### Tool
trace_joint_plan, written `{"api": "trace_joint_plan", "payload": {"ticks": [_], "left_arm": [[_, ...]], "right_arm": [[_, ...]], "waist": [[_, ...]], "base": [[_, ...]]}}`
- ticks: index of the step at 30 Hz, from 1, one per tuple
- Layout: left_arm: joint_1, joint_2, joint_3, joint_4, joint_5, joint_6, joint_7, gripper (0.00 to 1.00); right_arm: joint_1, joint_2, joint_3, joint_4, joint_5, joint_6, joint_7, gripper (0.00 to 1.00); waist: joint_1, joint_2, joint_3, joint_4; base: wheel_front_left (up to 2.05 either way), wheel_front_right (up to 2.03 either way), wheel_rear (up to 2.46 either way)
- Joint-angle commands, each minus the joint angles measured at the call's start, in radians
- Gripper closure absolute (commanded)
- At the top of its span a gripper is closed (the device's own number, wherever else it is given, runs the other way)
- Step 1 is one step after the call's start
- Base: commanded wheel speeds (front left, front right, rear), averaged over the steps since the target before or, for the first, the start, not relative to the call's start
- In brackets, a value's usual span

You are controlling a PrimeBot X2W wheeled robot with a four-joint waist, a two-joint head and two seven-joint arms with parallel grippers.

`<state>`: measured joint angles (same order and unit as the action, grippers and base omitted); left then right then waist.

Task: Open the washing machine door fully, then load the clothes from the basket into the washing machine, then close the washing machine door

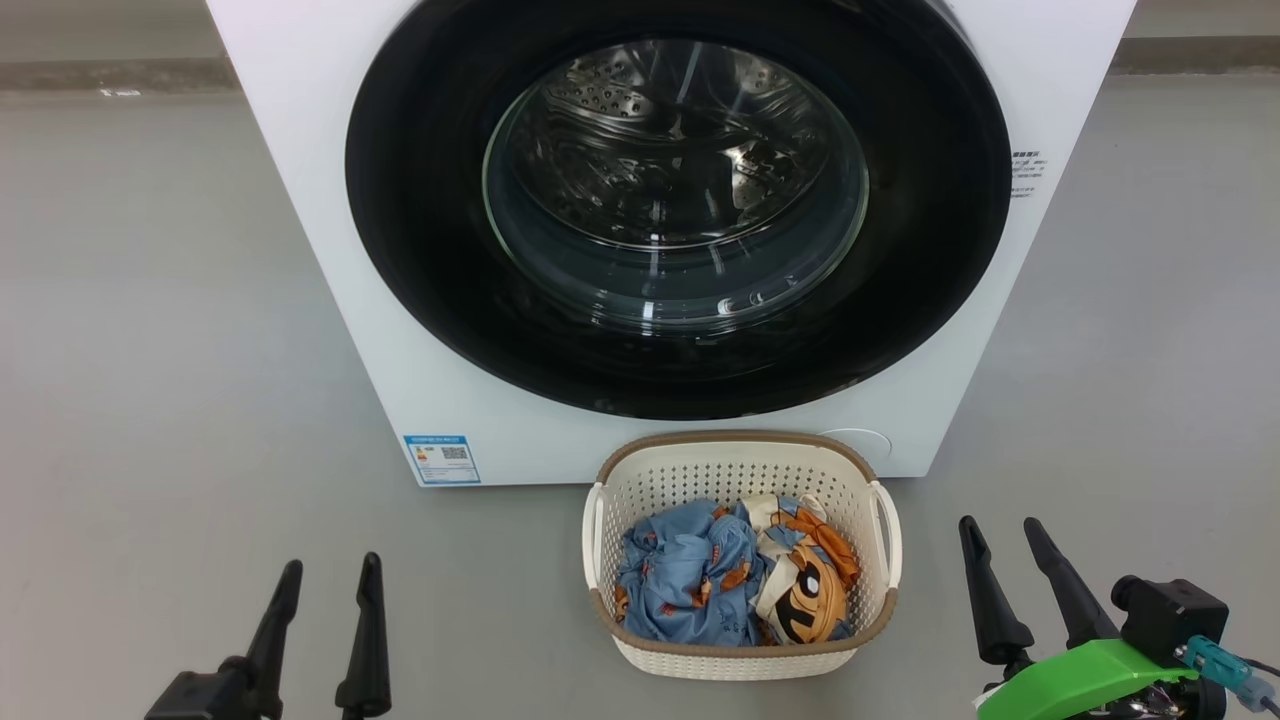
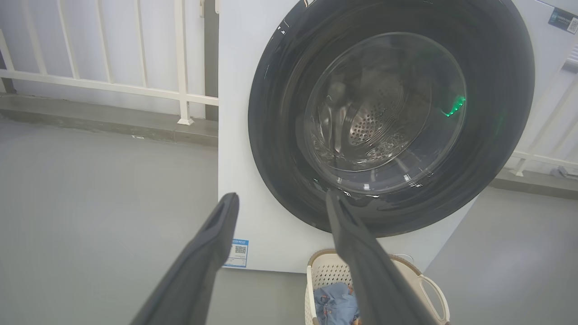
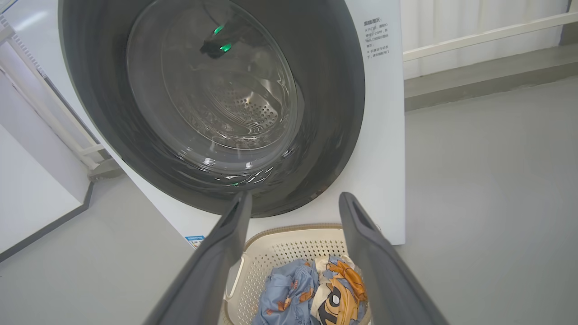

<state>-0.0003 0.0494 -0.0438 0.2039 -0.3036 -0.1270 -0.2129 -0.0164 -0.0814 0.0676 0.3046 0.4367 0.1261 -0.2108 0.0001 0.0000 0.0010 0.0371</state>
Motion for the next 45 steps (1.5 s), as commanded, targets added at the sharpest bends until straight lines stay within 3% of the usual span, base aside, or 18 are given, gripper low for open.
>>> {"api": "trace_joint_plan", "payload": {"ticks": [1, 12, 35, 45], "left_arm": [[-0.023, 0.018, 0.025, -0.03, 0.034, -0.003, -0.016, 0.0], [-0.02, 0.016, 0.04, -0.016, 0.143, -0.004, -0.049, 0.0], [-0.028, 0.011, 0.071, 0.008, 0.176, -0.002, -0.049, 0.0], [-0.034, 0.006, 0.076, 0.008, 0.197, -0.002, -0.049, 0.0]], "right_arm": [[-0.042, -0.018, 0.029, -0.03, -0.031, 0.004, -0.018, 0.0], [-0.025, -0.02, 0.013, -0.034, -0.15, 0.005, -0.051, 0.0], [-0.012, -0.013, -0.027, -0.038, -0.162, 0.005, -0.051, 0.0], [-0.015, -0.015, -0.035, -0.038, -0.163, 0.005, -0.051, 0.0]], "waist": [[-0.0001, 0.0, -0.001, 0.0], [-0.0001, 0.0, -0.006, -0.004], [-0.0001, 0.0, 0.0, -0.013], [-0.0001, 0.0, 0.003, -0.02]], "base": [[0.0, 0.0, 0.0], [0.0, 0.0, 0.0], [0.01, 0.01, -0.02], [0.56, 0.56, -1.12]]}}
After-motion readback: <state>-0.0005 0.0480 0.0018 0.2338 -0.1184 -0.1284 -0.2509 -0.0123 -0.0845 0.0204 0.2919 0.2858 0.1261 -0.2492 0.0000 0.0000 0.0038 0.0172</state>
